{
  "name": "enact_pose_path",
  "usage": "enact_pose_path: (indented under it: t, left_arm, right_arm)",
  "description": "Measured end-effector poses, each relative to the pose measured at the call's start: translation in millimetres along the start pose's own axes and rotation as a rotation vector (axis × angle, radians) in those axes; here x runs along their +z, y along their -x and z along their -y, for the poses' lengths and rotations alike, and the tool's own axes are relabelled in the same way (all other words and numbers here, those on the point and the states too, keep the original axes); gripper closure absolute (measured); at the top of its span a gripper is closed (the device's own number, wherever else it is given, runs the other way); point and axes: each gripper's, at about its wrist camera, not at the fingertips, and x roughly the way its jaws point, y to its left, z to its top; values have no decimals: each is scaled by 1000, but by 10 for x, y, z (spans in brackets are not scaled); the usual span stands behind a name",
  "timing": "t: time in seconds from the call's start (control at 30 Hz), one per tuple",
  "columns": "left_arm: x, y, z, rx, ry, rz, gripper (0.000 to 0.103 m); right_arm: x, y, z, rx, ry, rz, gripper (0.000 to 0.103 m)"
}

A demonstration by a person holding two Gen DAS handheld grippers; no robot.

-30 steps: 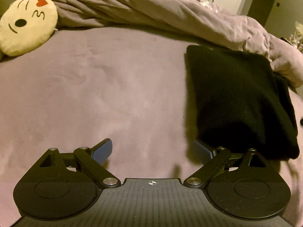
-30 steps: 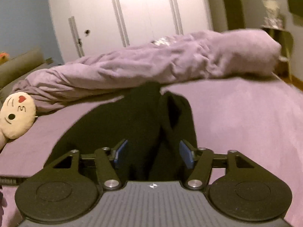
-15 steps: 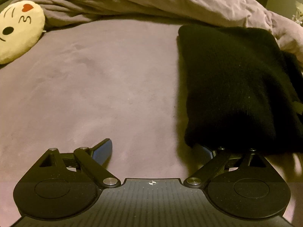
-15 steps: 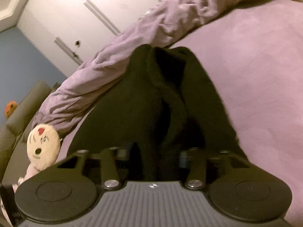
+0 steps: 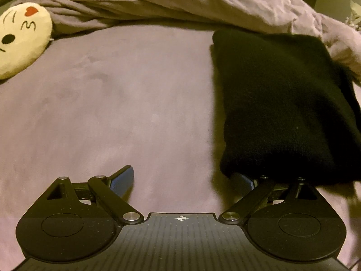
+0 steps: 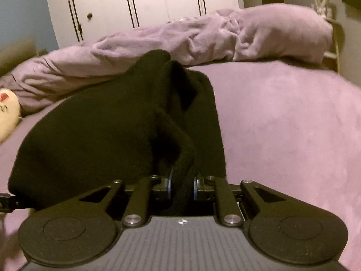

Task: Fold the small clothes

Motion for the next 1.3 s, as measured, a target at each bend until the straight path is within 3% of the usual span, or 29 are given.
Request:
enact_pose_path:
  t: [0.13,0.2,0.27,0.4,0.53,0.6,0.67,0.73,0.77,0.83,0.87,0.9,0.97,1.07,1.1,1.17,1.3]
  left_arm:
    - [52,160,-253,39,19,51,7]
    - [118,214,-368,37,53,77,7]
    - [201,239,-442,10,93,97,7]
    - [325,198,-383,-54,98,94,6]
    - [419,50,-240,-153,102,73,6]
    - [506,-35,-180,-191,111,57,5]
    - [580,-87,-154,-202,125,68,4]
    - [669,-196,-141,-209,134,63,3]
    - [698,-233,-147,-211,152,62,3]
    - [765,-275,-180,-242,187,62,3]
    - [790,-280,-201,-263,201,68,3]
    - [804,-280,-224,-300,212,75,3]
    - [835,-323,-242,-376,229,64,3]
    - [888,-487,-125,-435,215,33,3]
    - [924,-557,-84,-457,218,19,2]
    - [990,-657,-17,-487,226,-21,2]
    - [1057,-779,157,-479,181,-56,7]
  right_arm:
    - [120,196,48,-12,-47,60,65]
    - [206,272,-8,-1,-63,98,47]
    - [264,313,-43,49,-76,115,45]
    - [266,187,-106,177,-124,53,44]
    - [238,-187,-99,116,-96,-21,37]
    - [239,-294,-112,18,-11,7,52]
    - [266,-265,-161,-65,70,60,54]
    - [282,-307,-176,-176,111,57,53]
    - [271,-349,-117,-184,99,46,50]
    - [273,-400,91,-100,-3,20,49]
    - [291,-398,184,-74,-49,17,43]
    - [308,-379,295,-50,-108,24,36]
    - [323,-344,526,53,-254,31,35]
    - [319,-424,716,227,-420,13,17]
    - [328,-493,704,276,-432,-9,10]
    - [358,-659,619,349,-418,-60,8]
    - [418,-869,389,312,-302,-93,6]
